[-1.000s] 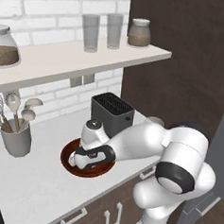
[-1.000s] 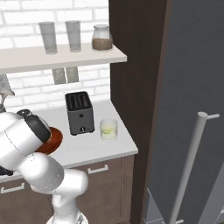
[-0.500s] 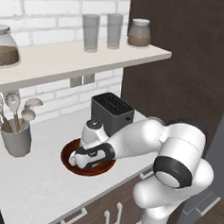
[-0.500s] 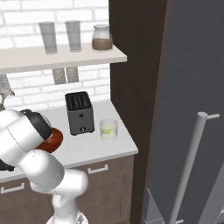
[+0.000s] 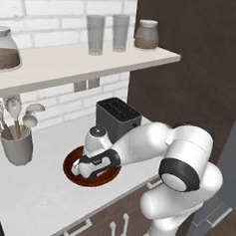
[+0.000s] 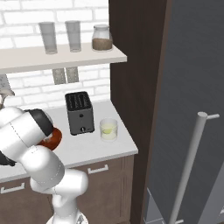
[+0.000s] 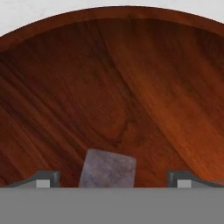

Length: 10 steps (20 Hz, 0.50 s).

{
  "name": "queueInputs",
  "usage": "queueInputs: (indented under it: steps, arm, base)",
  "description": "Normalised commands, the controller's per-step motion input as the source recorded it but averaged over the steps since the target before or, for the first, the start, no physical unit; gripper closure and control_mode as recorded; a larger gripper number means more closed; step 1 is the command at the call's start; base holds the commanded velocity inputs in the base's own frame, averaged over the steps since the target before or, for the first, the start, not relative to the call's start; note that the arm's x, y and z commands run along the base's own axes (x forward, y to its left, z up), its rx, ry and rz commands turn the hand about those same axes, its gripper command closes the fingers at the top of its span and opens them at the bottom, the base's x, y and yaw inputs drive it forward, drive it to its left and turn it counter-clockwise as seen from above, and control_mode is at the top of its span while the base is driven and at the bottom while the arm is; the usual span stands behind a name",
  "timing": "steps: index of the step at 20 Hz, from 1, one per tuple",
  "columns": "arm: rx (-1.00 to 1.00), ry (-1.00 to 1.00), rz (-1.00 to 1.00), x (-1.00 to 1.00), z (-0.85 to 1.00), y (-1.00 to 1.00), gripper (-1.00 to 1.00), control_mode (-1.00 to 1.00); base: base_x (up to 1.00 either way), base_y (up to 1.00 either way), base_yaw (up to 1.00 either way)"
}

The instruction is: Grab a lemon wedge from the fridge and one ice cube from the ice bowl, and put them in the glass of lemonade.

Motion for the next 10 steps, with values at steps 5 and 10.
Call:
queueInputs:
  steps: [5,10]
  arm:
    - [0.00,0.00,0.00,0.00,0.00,0.00,-1.00,-1.00]
    - [0.00,0.02,0.00,0.00,0.00,0.04,-1.00,-1.00]
  base:
    - [0.00,0.00,0.00]
    - [0.00,0.00,0.00]
